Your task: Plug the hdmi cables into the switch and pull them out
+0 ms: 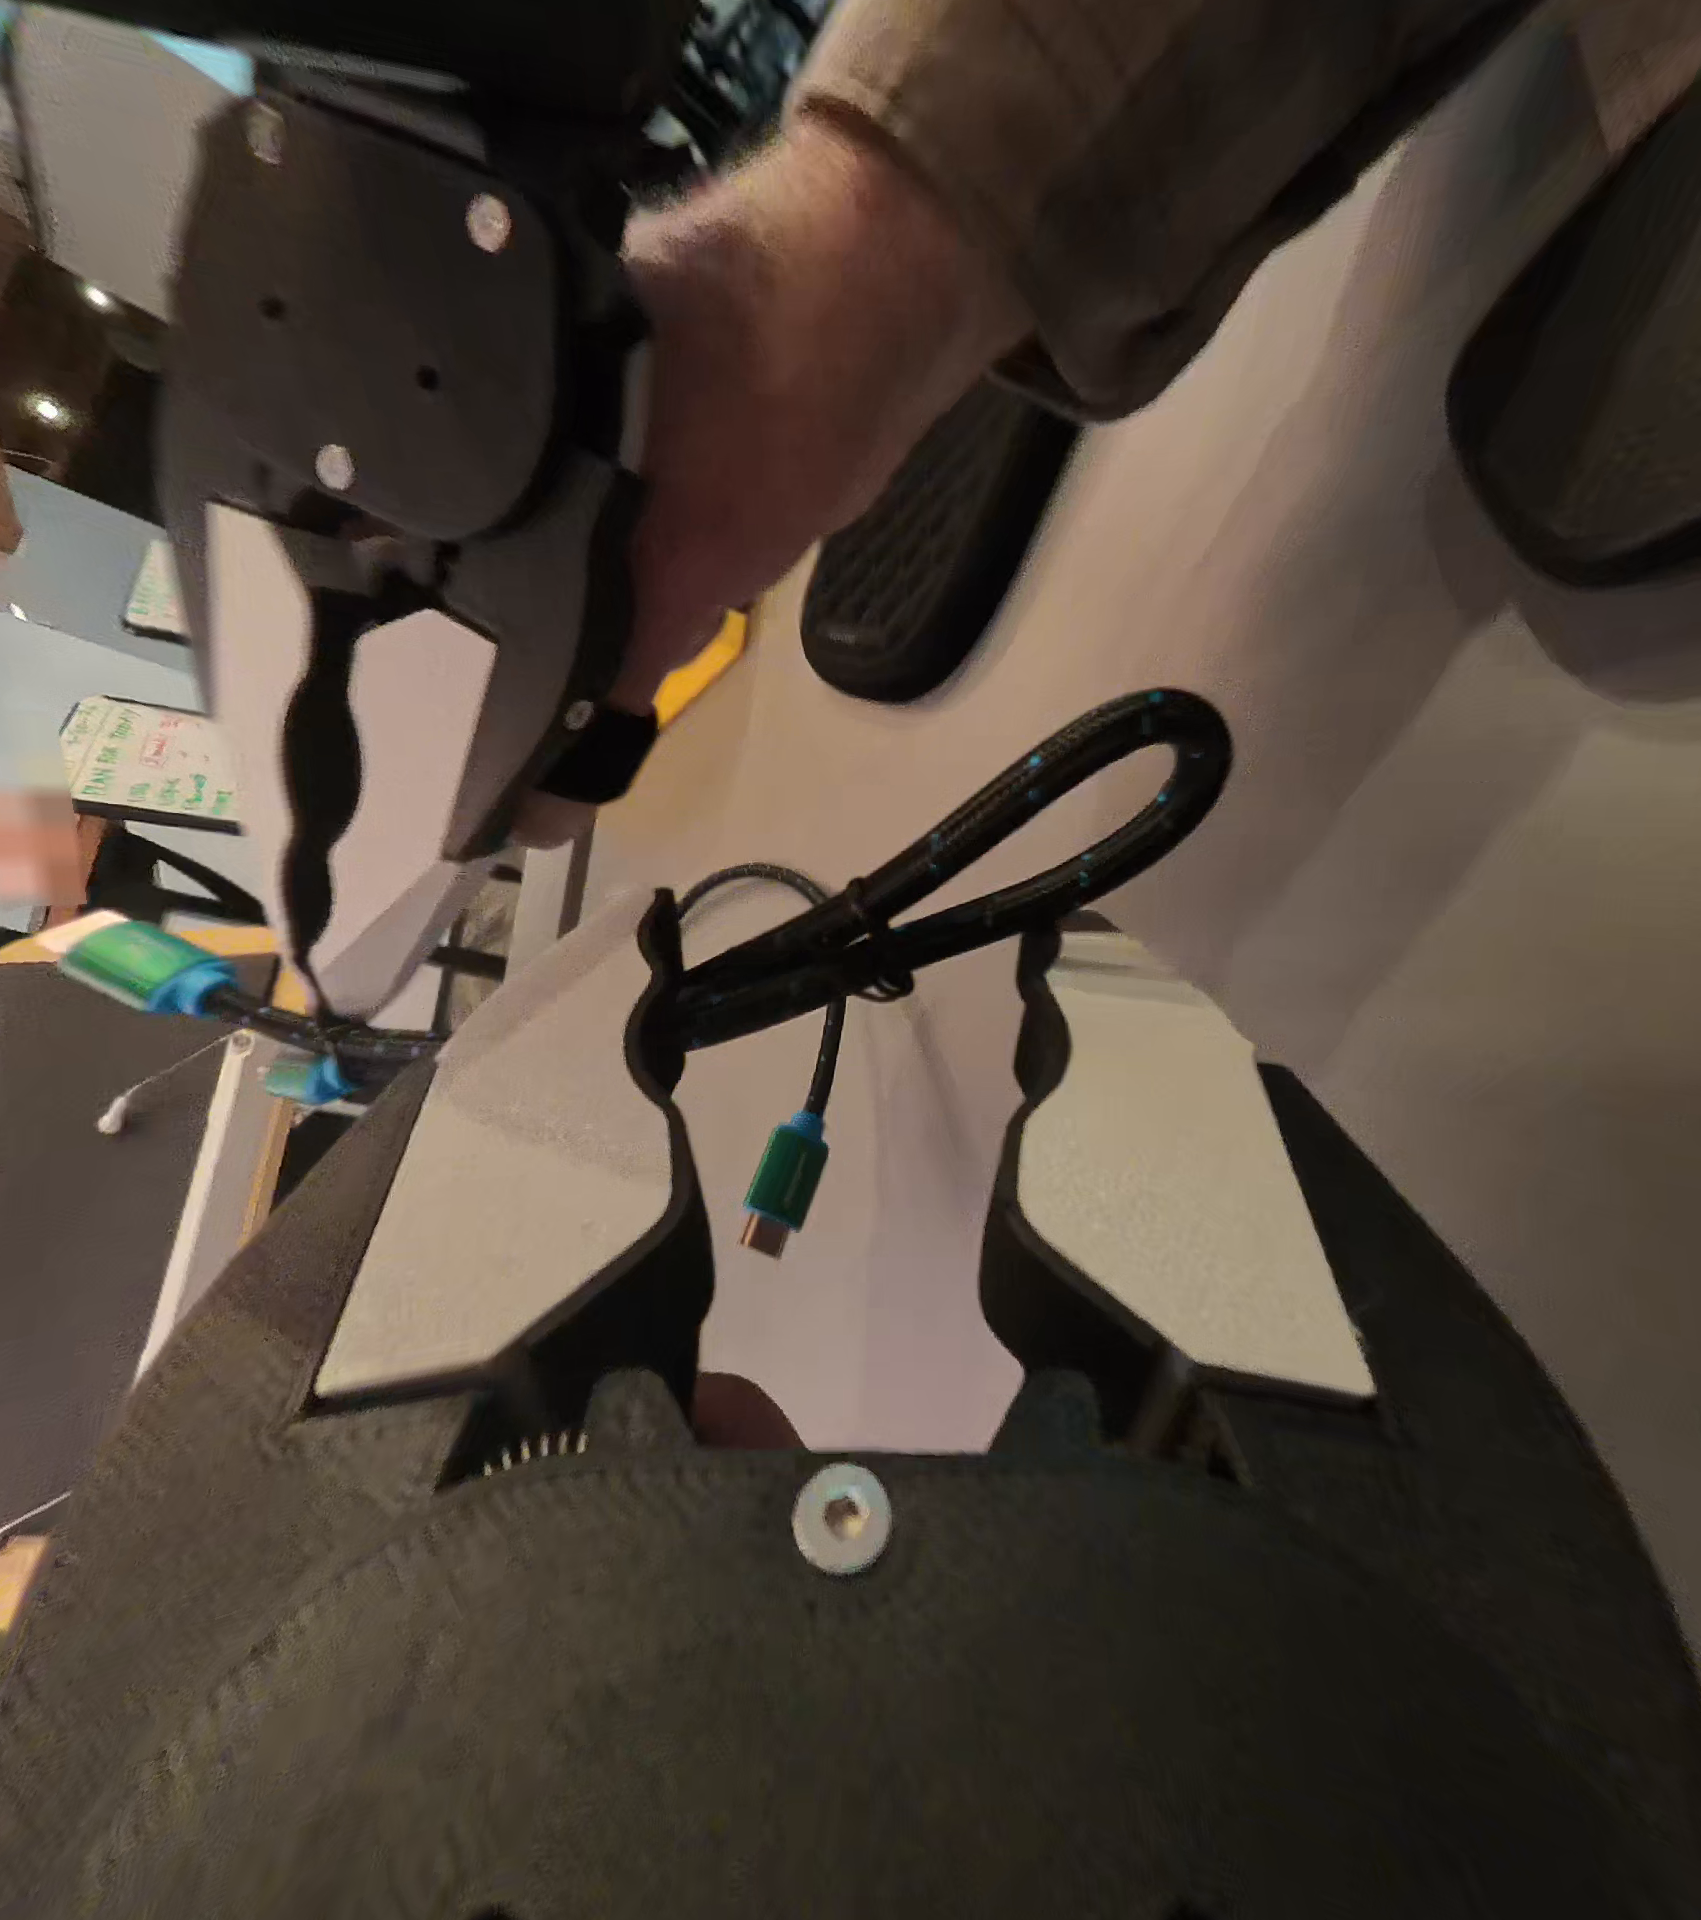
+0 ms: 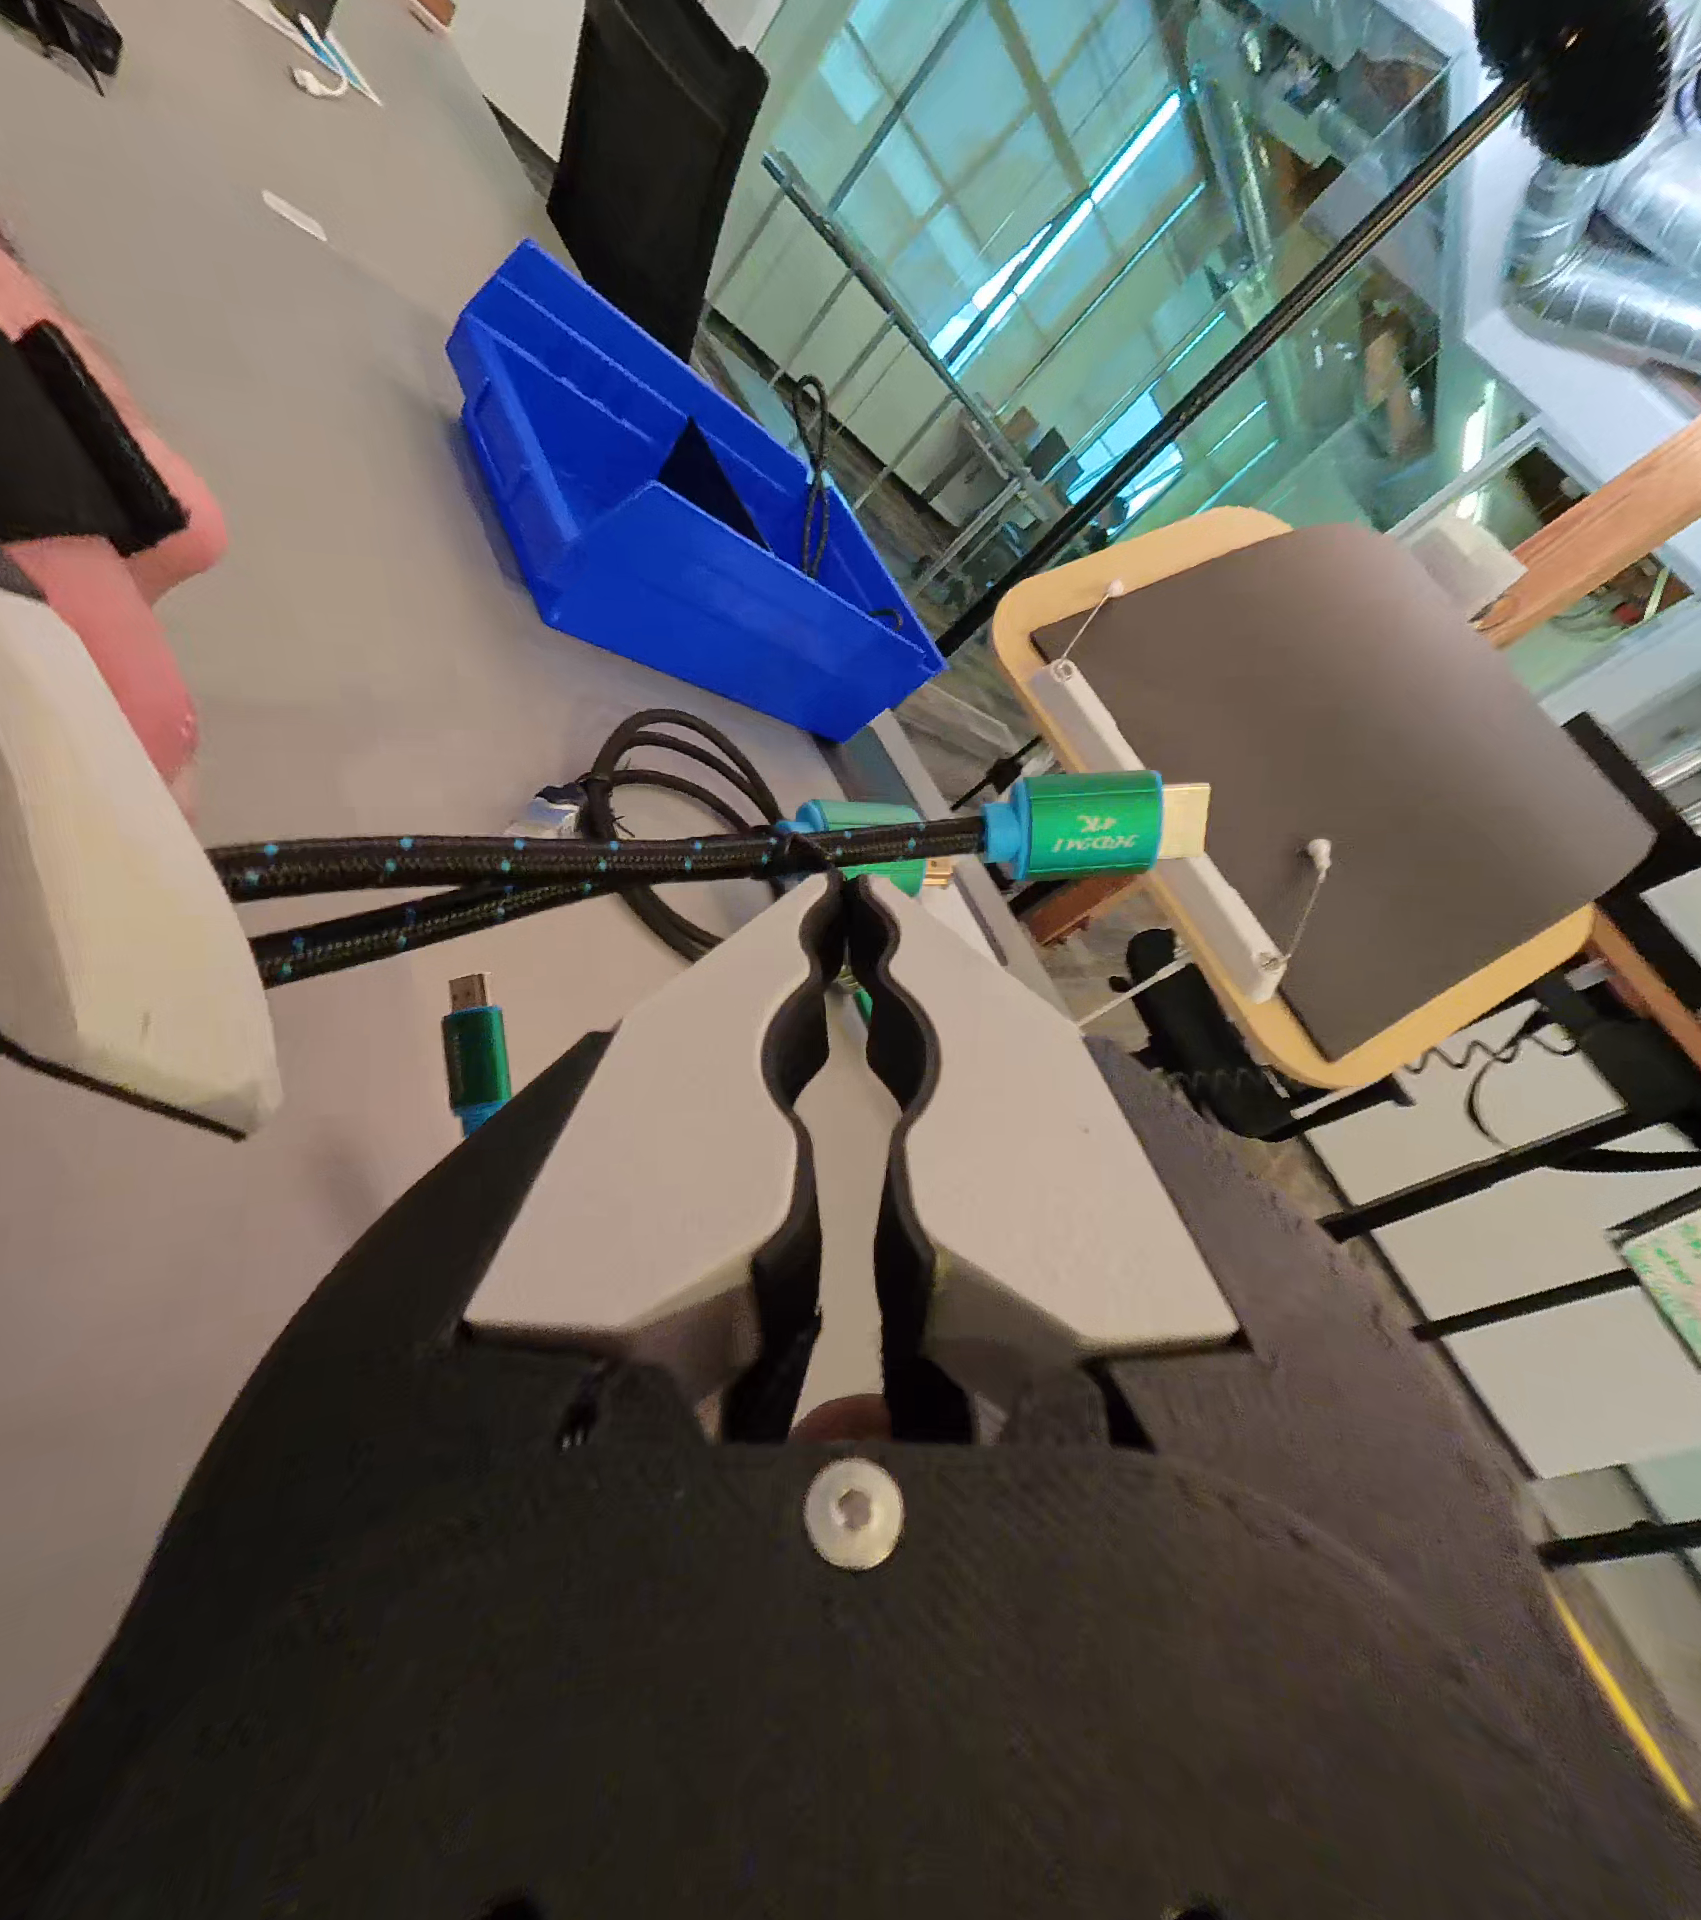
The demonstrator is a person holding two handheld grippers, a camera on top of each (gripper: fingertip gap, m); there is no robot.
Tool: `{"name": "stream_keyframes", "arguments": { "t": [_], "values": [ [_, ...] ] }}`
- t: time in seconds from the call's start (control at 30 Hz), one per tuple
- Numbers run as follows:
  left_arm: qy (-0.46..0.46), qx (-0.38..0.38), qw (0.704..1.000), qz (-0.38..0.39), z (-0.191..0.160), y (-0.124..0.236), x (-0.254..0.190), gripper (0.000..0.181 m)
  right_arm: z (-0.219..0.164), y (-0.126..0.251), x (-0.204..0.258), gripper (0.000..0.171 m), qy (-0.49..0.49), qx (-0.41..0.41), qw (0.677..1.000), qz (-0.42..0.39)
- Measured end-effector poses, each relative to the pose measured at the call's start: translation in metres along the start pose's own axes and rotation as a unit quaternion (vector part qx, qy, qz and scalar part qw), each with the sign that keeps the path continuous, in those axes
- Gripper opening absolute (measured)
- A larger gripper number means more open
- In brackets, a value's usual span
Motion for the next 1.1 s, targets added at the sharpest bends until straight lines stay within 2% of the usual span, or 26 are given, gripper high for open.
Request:
{"name": "stream_keyframes", "arguments": {
  "t": [0.1,0.27,0.3,0.4,0.47,0.6,0.67,0.7,0.77,0.87,0.9,0.93,0.97,1.1],
  "values": [
    [0.003,0.023,1.0,0.008,-0.008,0.001,0.003,0.064,0.0,-0.004,-0.003,0.0,0.023,0.009,1.0,-0.014],
    [0.086,-0.018,0.996,0.004,-0.006,0.017,0.017,0.067,0.002,-0.008,-0.004,0.0,0.043,0.011,0.999,-0.025],
    [0.096,-0.017,0.995,0.019,-0.009,0.021,0.022,0.073,0.001,-0.01,-0.006,0.0,0.044,0.015,0.998,-0.031],
    [0.038,0.022,0.997,0.067,-0.023,0.024,0.024,0.079,-0.002,-0.013,-0.011,0.0,0.048,0.025,0.997,-0.053],
    [0.001,0.06,0.996,0.07,-0.039,0.023,0.017,0.091,0.001,-0.014,-0.012,0.0,0.088,0.033,0.992,-0.079],
    [0.041,0.113,0.992,0.044,-0.069,0.032,0.008,0.103,0.001,-0.016,-0.022,0.0,0.093,0.034,0.99,-0.102],
    [0.129,0.082,0.988,0.038,-0.068,0.043,0.013,0.1,-0.001,-0.016,-0.029,0.0,0.09,0.033,0.989,-0.112],
    [0.191,0.05,0.98,0.018,-0.061,0.048,0.016,0.091,-0.001,-0.016,-0.031,0.0,0.097,0.035,0.988,-0.118],
    [0.336,-0.027,0.94,-0.045,-0.041,0.051,0.022,0.083,0.001,-0.018,-0.034,0.0,0.103,0.032,0.986,-0.126],
    [0.51,-0.098,0.844,-0.138,-0.024,0.038,0.029,0.072,0.009,-0.019,-0.036,0.0,0.107,0.022,0.985,-0.136],
    [0.562,-0.134,0.798,-0.173,-0.021,0.033,0.032,0.074,0.014,-0.017,-0.037,0.0,0.105,0.015,0.985,-0.139],
    [0.613,-0.175,0.74,-0.216,-0.017,0.028,0.034,0.079,0.019,-0.015,-0.037,0.0,0.105,0.008,0.984,-0.142],
    [0.649,-0.203,0.691,-0.243,-0.015,0.023,0.037,0.081,0.025,-0.013,-0.037,0.0,0.107,0.0,0.984,-0.145],
    [0.72,-0.288,0.584,-0.24,-0.032,0.009,0.054,0.09,0.046,-0.001,-0.029,0.0,0.118,-0.027,0.983,-0.14]
  ]
}}
Point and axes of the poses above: each gripper's, where its closed fingertips meet, y back along the fingers, z out of its top, x = y × z across the jaws, the point moved 6 cm from there along y, back along the fingers
